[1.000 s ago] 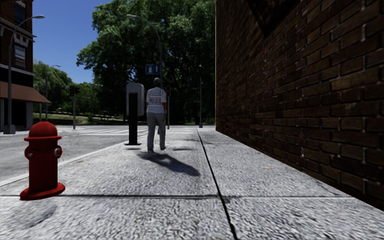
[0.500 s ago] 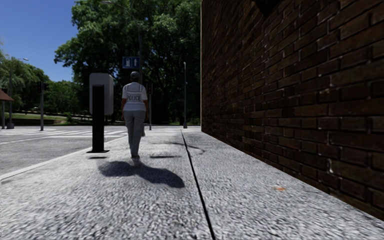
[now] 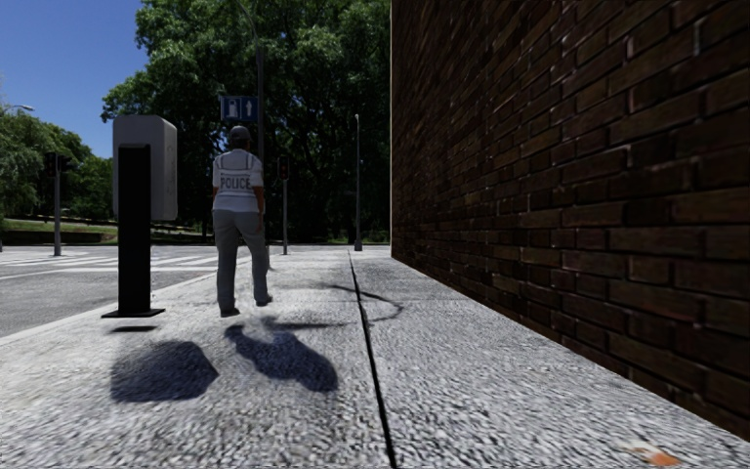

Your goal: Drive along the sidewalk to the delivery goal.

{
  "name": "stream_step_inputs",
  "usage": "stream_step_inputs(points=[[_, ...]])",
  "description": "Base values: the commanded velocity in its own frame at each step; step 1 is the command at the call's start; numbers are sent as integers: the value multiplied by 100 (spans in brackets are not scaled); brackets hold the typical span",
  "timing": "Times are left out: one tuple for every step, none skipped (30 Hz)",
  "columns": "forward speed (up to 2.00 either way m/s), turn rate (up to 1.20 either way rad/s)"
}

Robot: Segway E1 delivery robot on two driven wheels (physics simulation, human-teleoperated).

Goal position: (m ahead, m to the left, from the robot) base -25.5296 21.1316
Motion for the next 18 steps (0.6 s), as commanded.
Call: stream_step_inputs(points=[[99,0],[82,0],[77,0],[76,0],[76,0],[75,0],[75,0],[75,0],[75,0],[75,0],[75,0],[75,0],[75,0],[75,0],[75,0],[75,0],[75,0],[76,0]])
